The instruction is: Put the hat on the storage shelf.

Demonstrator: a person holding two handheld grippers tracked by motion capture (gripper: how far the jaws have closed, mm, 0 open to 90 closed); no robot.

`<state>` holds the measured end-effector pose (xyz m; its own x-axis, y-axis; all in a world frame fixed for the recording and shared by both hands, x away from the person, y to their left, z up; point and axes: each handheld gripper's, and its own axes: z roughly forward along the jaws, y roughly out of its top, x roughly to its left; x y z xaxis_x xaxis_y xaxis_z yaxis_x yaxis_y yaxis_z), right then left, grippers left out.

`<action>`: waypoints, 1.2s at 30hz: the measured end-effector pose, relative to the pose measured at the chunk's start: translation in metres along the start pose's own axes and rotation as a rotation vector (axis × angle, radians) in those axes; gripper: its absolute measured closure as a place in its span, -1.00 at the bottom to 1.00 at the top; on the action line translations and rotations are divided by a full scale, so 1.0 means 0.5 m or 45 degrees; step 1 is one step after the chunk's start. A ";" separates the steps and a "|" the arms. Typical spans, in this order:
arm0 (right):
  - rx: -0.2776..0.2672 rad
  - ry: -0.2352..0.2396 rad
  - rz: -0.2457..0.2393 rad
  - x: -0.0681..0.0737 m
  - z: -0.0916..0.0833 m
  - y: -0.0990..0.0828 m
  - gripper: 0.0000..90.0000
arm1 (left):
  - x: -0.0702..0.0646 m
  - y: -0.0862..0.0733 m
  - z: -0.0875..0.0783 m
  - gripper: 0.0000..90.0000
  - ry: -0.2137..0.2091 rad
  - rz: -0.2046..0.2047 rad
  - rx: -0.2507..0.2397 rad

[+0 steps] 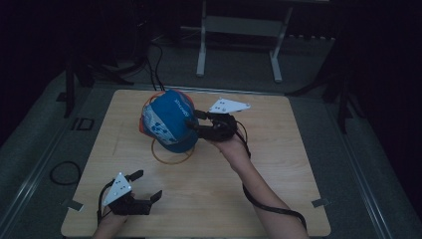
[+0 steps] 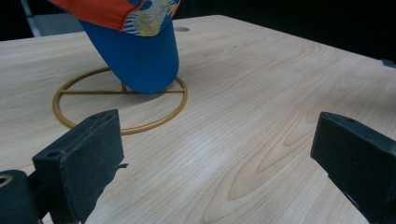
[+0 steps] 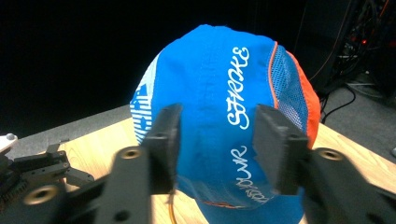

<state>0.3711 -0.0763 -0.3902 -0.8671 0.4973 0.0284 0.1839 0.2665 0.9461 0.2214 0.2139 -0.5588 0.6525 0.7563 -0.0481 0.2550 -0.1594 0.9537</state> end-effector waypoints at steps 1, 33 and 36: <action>-0.004 0.003 -0.001 0.000 -0.002 -0.001 -0.01 | 0.000 0.000 0.000 -0.94 -0.002 0.000 0.000; 0.107 0.156 -0.036 0.010 -0.019 -0.137 -0.67 | 0.001 -0.005 0.003 -0.94 -0.008 0.003 -0.001; 0.111 0.157 -0.036 0.011 -0.021 -0.156 -0.67 | 0.001 -0.005 0.004 -0.94 -0.008 0.010 0.002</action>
<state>0.3471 -0.1034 -0.4605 -0.9219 0.3847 0.0465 0.1933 0.3525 0.9156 0.2223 0.2134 -0.5620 0.6589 0.7511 -0.0421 0.2508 -0.1666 0.9536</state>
